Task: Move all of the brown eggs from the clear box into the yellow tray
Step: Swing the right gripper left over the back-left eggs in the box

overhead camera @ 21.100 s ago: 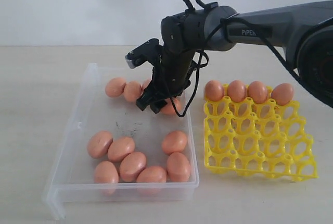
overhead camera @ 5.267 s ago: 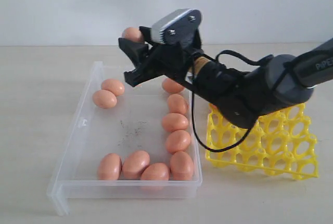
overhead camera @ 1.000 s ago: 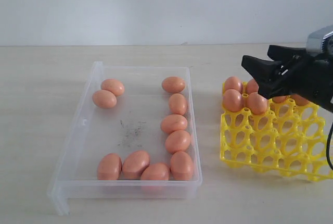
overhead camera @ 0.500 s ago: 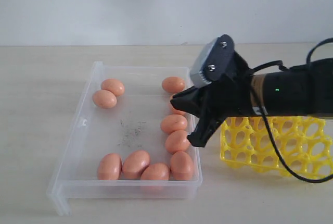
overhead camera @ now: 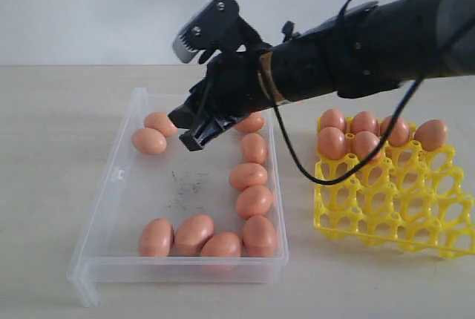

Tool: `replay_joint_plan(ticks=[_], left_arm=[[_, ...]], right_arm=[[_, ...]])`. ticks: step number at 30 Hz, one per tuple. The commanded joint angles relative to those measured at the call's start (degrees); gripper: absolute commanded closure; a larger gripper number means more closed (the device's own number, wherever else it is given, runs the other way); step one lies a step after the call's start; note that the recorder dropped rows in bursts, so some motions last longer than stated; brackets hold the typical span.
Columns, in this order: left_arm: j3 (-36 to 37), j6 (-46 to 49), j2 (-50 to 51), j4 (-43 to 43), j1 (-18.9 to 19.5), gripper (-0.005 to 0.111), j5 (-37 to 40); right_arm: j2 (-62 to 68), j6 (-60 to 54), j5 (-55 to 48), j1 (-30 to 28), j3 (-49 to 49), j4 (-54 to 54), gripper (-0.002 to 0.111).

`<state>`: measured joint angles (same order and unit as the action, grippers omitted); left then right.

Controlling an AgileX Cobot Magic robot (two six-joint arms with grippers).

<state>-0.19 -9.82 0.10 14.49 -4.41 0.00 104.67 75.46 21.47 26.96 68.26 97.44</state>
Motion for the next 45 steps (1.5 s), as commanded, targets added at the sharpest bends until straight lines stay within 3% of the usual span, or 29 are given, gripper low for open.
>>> replay_joint_plan(ticks=[1,5,12,16,19,24,27,31,33,35,37,39,42,45], left_arm=[[0.19,0.08,-0.1,-0.09,-0.29,0.103,0.0],[0.19,0.08,-0.1,-0.09,-0.29,0.103,0.0],[0.19,0.08,-0.1,-0.09,-0.29,0.103,0.0],[0.19,0.08,-0.1,-0.09,-0.29,0.103,0.0],[0.19,0.08,-0.1,-0.09,-0.29,0.103,0.0],[0.19,0.08,-0.1,-0.09,-0.29,0.103,0.0],[0.19,0.08,-0.1,-0.09,-0.29,0.103,0.0],[0.19,0.08,-0.1,-0.09,-0.29,0.103,0.0],[0.19,0.08,-0.1,-0.09,-0.29,0.103,0.0],[0.19,0.08,-0.1,-0.09,-0.29,0.103,0.0],[0.19,0.08,-0.1,-0.09,-0.29,0.103,0.0],[0.19,0.08,-0.1,-0.09,-0.29,0.103,0.0],[0.19,0.08,-0.1,-0.09,-0.29,0.103,0.0],[0.19,0.08,-0.1,-0.09,-0.29,0.103,0.0]], right_arm=[[4.21,-3.26,-6.74,3.47,5.72,0.6,0.077],[6.91,-8.75,-3.26,3.47,9.52,-6.81,0.088],[8.66,-25.15,3.54,3.48,12.32,-18.82,0.088],[11.24,-26.77,5.2,2.53,13.07,-20.35,0.088],[13.63,-37.02,0.1,2.21,12.95,-28.92,0.088],[14.84,-76.91,-3.37,4.2,11.68,-59.23,0.088],[15.34,-82.99,-13.75,4.98,13.41,-71.16,0.088],[16.27,-81.16,-34.45,5.4,18.61,-71.45,0.088],[15.99,-85.99,-40.61,6.19,20.3,-75.8,0.088],[15.53,-95.62,-43.08,7.01,21.5,-85.31,0.091],[15.41,-109.47,-44.16,8.14,21.73,-99.55,0.104],[15.41,-123.04,-48.14,8.41,23.18,-115.08,0.108],[15.41,-129.63,-51.67,7.53,25.34,-121.46,0.108],[15.41,-131.11,-47.74,7.52,26.79,-121.83,0.108]])
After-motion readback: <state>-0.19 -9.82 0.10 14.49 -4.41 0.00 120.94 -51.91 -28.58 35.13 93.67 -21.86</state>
